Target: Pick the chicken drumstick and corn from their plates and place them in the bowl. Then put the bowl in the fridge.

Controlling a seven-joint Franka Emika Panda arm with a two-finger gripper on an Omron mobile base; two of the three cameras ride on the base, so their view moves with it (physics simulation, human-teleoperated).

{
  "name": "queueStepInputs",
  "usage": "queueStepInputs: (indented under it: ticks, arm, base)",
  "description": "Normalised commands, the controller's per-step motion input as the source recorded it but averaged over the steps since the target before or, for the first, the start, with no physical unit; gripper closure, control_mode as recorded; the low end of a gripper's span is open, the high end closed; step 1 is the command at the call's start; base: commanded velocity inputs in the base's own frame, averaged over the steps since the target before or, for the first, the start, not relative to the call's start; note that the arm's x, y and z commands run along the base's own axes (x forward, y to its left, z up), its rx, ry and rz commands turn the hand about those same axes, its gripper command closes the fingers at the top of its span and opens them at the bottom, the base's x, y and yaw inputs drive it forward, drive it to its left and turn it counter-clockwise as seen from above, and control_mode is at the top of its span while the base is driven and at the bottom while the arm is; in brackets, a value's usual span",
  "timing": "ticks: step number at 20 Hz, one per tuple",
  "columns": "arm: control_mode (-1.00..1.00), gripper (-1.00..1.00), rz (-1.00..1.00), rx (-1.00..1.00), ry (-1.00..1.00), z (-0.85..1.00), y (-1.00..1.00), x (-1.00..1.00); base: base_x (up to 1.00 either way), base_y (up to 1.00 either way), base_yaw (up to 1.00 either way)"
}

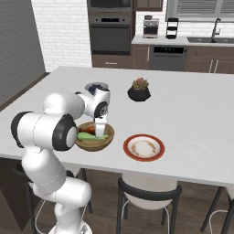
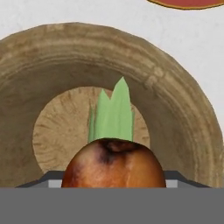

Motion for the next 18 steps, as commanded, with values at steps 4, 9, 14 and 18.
queueStepInputs:
  ticks: [4, 9, 14, 18]
  arm:
    - [-1.0, 1.0, -0.09, 0.0, 0.04, -0.32, 0.05, -0.13]
    - [-1.0, 1.0, -0.05, -0.02, 0.02, -0.28, 0.08, -0.09]
    - [-1.0, -1.0, -0.03, -0.06, 0.01, -0.27, 0.08, -0.09]
    - [-1.0, -1.0, 0.0, -0.06, 0.0, -0.02, 0.0, -0.02]
  base:
    - [0.0, 0.0, 0.0]
    - [0.0, 0.0, 0.0]
    - [0.0, 0.0, 0.0]
    - [0.0, 0.0, 0.0]
